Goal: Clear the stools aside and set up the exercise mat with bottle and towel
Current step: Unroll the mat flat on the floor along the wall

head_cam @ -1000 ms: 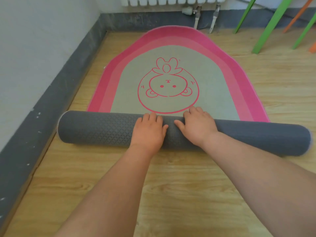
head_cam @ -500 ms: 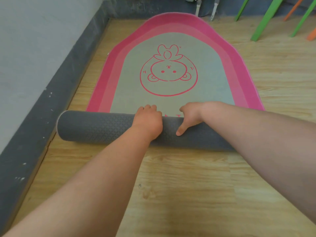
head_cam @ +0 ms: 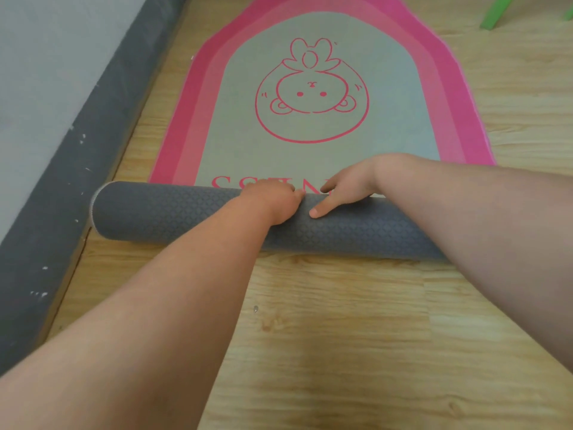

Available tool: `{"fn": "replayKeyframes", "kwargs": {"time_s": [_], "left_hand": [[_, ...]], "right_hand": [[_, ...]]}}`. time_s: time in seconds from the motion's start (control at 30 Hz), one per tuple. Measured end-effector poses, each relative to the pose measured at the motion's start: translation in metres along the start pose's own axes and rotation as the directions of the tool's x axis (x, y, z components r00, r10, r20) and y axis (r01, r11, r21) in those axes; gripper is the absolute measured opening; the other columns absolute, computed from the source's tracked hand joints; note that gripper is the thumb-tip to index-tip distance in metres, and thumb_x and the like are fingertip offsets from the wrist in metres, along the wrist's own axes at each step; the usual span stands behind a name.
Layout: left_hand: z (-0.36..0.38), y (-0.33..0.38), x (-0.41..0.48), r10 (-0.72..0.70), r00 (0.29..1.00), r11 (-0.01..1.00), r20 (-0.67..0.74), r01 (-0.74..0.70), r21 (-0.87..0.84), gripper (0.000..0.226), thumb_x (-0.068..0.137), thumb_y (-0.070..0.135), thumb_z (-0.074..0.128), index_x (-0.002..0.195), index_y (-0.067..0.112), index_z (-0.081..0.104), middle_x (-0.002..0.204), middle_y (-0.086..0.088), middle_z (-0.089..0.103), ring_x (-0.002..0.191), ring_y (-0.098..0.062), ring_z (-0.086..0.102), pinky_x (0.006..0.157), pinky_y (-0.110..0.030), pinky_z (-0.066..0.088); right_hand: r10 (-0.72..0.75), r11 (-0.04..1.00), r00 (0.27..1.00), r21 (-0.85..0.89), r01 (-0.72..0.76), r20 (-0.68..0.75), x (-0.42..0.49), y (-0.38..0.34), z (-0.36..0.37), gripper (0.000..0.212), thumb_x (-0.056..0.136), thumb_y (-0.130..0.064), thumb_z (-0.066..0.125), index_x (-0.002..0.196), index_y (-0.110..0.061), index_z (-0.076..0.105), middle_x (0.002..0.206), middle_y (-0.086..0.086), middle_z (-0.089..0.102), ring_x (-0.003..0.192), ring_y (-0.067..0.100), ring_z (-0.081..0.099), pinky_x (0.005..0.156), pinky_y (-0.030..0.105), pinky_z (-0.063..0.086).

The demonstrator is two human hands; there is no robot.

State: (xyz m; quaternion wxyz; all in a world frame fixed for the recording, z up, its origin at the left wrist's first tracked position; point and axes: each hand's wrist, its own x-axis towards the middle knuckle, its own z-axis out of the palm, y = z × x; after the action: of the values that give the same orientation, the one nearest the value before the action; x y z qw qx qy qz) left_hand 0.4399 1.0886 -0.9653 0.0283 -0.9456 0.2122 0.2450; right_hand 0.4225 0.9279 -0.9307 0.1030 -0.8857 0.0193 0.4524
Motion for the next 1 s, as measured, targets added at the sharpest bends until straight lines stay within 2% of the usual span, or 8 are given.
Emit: {"fn": "replayKeyframes", "kwargs": {"time_s": [0.13, 0.3, 0.43, 0.57, 0.63, 0.8, 0.93, 1.0], "left_hand": [[0.006, -0.002, -0.001, 0.0, 0.999, 1.0, -0.035, 0.0, -0.002, 0.051, 0.1, 0.045, 0.019, 0.133, 0.024, 0.051, 0.138, -0.011, 0.052, 0.123, -0.033, 0.047, 0.106, -0.047, 0.031], [0.001, 0.006, -0.012, -0.059, 0.998, 0.998, -0.006, 0.059, -0.019, 0.052, 0.098, 0.045, 0.023, 0.13, 0.015, 0.052, 0.136, -0.016, 0.05, 0.124, -0.035, 0.045, 0.103, -0.047, 0.033], [0.0, 0.006, -0.037, -0.074, 0.997, 0.997, 0.0, 0.074, -0.003, 0.058, 0.094, 0.052, 0.035, 0.137, 0.015, 0.046, 0.144, -0.013, 0.04, 0.133, -0.032, 0.034, 0.105, -0.045, 0.031], [0.006, 0.008, -0.084, -0.053, 0.999, 0.999, 0.001, 0.053, 0.01, 0.058, 0.089, 0.056, 0.044, 0.131, 0.017, 0.048, 0.137, -0.011, 0.039, 0.128, -0.03, 0.033, 0.101, -0.044, 0.031], [0.012, 0.011, -0.109, -0.026, 1.0, 0.999, 0.004, 0.026, -0.022, 0.057, 0.087, 0.05, 0.051, 0.131, 0.016, 0.042, 0.134, -0.01, 0.041, 0.125, -0.03, 0.036, 0.102, -0.042, 0.03], [0.027, 0.02, -0.169, -0.015, 0.993, 1.0, 0.113, 0.018, -0.023, 0.055, 0.087, 0.034, 0.056, 0.133, 0.011, 0.035, 0.141, -0.013, 0.036, 0.13, -0.033, 0.033, 0.104, -0.043, 0.032], [0.031, 0.027, -0.205, -0.056, 0.978, 0.998, 0.203, 0.061, -0.019, 0.055, 0.09, 0.026, 0.053, 0.138, 0.014, 0.03, 0.143, -0.013, 0.027, 0.121, -0.033, 0.039, 0.088, -0.042, 0.043], [0.035, 0.028, -0.216, -0.098, 0.955, 0.992, 0.278, 0.116, -0.047, 0.066, 0.092, 0.021, 0.05, 0.149, 0.02, 0.017, 0.154, -0.012, 0.011, 0.124, -0.034, 0.04, 0.09, -0.044, 0.044]], "right_hand": [[0.015, 0.99, 0.998, 0.14, -0.024, 0.065, 0.006, 0.001, 0.004, 0.075, 0.081, -0.066, 0.058, 0.137, -0.016, 0.053, 0.14, 0.005, 0.054, 0.123, 0.025, 0.055, 0.106, 0.037, 0.039], [0.095, 0.995, 0.995, -0.01, -0.095, -0.006, -0.002, -0.002, 0.006, 0.106, 0.065, -0.082, 0.058, 0.147, -0.016, 0.04, 0.152, 0.004, 0.041, 0.137, 0.024, 0.04, 0.113, 0.039, 0.031], [0.113, 0.986, 0.993, -0.121, -0.115, -0.029, -0.018, -0.015, 0.025, 0.117, 0.055, -0.08, 0.069, 0.145, -0.012, 0.04, 0.145, 0.013, 0.041, 0.132, 0.031, 0.042, 0.108, 0.04, 0.038], [0.083, 0.989, 0.992, -0.111, -0.093, -0.09, -0.049, -0.031, 0.058, 0.108, 0.056, -0.063, 0.082, 0.14, -0.01, 0.04, 0.144, 0.017, 0.031, 0.135, 0.034, 0.029, 0.105, 0.046, 0.039], [0.078, 0.997, 0.99, 0.009, -0.077, -0.116, -0.066, -0.033, 0.076, 0.099, 0.059, -0.049, 0.086, 0.136, -0.013, 0.035, 0.138, 0.013, 0.035, 0.129, 0.034, 0.038, 0.1, 0.051, 0.043], [0.011, 1.0, 0.969, -0.015, -0.015, -0.248, -0.106, -0.035, 0.127, 0.069, 0.077, -0.026, 0.072, 0.133, -0.014, 0.033, 0.131, 0.012, 0.039, 0.124, 0.033, 0.044, 0.1, 0.049, 0.04], [-0.002, 0.993, 0.989, -0.114, -0.015, -0.146, -0.129, -0.038, 0.157, 0.088, 0.085, -0.027, 0.06, 0.154, -0.013, 0.008, 0.157, 0.017, 0.014, 0.143, 0.033, 0.019, 0.113, 0.046, 0.026], [0.015, 0.993, 0.996, -0.118, -0.025, -0.088, -0.14, -0.041, 0.172, 0.089, 0.087, -0.022, 0.054, 0.155, -0.013, -0.002, 0.161, 0.017, 0.002, 0.146, 0.034, 0.012, 0.116, 0.046, 0.02]]}}
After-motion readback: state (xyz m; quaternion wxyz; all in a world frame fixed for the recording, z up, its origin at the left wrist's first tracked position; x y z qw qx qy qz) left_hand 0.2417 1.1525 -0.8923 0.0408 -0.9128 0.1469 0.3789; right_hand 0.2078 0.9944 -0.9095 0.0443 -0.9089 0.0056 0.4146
